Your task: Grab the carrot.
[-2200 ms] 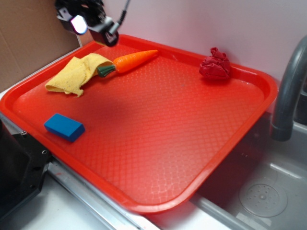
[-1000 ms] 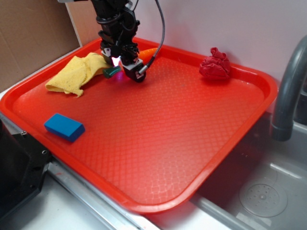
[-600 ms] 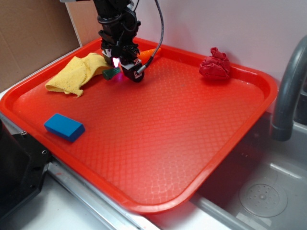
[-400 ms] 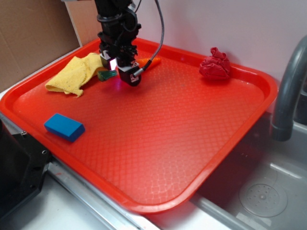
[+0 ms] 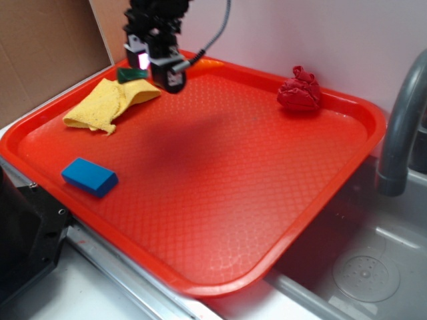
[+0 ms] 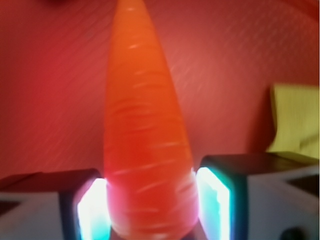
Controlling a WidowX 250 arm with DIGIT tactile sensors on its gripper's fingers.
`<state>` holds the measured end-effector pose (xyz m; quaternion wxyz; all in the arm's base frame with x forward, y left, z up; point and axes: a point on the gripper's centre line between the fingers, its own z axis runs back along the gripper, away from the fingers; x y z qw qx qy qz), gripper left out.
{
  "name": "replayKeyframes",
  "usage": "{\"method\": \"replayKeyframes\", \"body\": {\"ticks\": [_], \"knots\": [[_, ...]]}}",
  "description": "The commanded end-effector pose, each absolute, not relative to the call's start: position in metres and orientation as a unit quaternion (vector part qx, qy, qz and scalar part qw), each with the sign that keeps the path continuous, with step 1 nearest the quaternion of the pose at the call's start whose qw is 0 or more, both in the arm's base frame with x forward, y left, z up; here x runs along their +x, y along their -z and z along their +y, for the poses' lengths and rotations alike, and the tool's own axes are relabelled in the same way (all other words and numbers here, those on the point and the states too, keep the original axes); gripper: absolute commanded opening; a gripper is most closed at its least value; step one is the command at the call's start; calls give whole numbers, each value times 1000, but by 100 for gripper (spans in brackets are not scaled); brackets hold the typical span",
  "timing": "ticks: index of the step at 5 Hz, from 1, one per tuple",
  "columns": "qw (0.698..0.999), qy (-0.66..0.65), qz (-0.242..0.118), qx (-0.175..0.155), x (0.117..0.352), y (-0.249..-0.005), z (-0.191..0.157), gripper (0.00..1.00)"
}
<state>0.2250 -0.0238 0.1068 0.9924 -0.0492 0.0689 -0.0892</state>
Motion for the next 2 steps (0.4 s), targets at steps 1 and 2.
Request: {"method": "replayKeyframes", "body": {"ticks": [1, 2], "knots": [[998, 51, 22, -24, 185, -161, -29, 0], [1000, 29, 11, 0, 169, -164, -36, 0]]}}
